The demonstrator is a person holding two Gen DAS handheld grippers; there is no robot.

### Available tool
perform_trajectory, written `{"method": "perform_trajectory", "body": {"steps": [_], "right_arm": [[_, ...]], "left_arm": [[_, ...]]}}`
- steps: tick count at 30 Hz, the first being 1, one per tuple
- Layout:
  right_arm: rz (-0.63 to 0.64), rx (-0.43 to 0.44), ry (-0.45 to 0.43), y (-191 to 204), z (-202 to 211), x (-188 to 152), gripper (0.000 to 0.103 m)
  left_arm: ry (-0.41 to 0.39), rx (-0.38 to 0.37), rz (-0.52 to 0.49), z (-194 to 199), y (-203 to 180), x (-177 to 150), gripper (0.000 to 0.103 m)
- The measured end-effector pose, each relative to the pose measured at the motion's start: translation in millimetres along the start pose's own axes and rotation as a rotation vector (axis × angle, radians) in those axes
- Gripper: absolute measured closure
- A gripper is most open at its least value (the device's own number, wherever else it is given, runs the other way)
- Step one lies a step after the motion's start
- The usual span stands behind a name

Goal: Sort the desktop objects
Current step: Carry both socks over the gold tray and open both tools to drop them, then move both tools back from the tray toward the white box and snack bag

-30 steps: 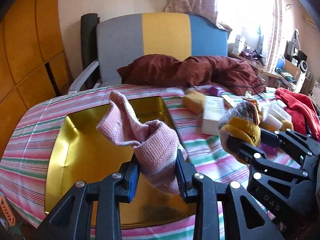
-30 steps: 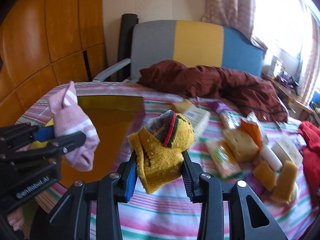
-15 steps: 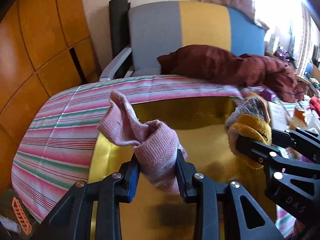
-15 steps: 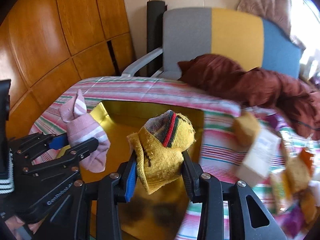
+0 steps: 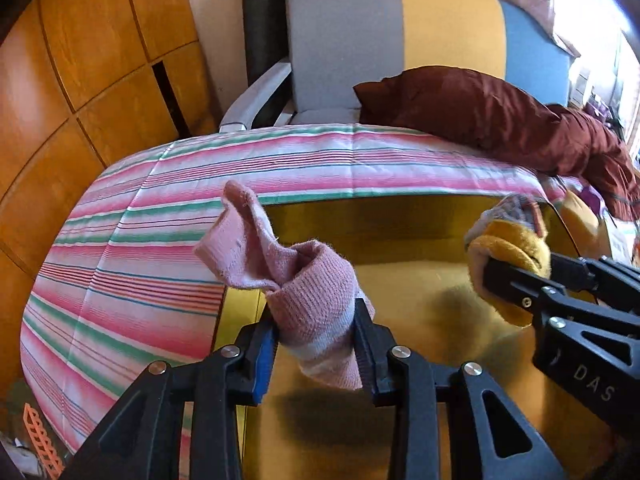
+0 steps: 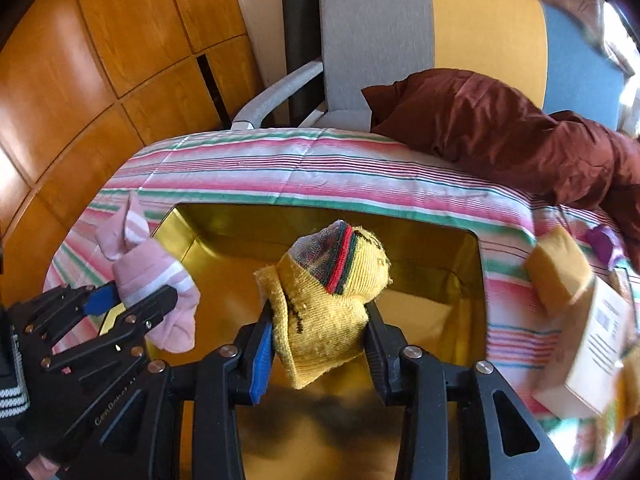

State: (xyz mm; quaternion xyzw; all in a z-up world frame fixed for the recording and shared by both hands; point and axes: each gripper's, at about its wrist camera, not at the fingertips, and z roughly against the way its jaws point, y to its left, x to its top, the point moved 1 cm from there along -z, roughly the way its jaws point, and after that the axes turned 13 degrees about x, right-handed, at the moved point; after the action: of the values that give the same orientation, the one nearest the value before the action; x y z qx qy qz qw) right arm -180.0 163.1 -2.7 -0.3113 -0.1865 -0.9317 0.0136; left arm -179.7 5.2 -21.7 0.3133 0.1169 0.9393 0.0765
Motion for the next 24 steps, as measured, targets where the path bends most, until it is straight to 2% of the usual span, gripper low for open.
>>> {"method": "perform_trajectory", "body": {"steps": [1,4,5,11,15,24], "right_arm": [[-0.007,0.008,-0.004,-0.7,-5.1,3.7,0.059],[-0.027,0.032,-0.008,-2.4,-18.2,11.3,0.04],[-0.035,0.04,-0.013,-2.7,-20.1,13.0,0.037],[-0.035,0.084,-0.091,1.2,-1.9,12.9,0.031],[-0.017,0.092,-0.13,5.7,17.8,6.7,0.031],[-0.005,0.112,-0.186,9.5,65.0,-17.0,0.031]], "left_arm": [[0.004,0.002,0.01,-3.5,2.5,2.8,0.065],[0.02,0.027,0.031,-9.6,8.6,7.8,0.064],[0.022,0.033,0.035,-10.3,10.7,9.2,0.064],[-0.012,0.042,0.066,0.0,21.5,6.9,0.061],[-0.029,0.035,0.107,10.9,28.0,3.8,0.061],[-0.08,0.059,0.119,47.0,22.8,-15.4,0.061]]}}
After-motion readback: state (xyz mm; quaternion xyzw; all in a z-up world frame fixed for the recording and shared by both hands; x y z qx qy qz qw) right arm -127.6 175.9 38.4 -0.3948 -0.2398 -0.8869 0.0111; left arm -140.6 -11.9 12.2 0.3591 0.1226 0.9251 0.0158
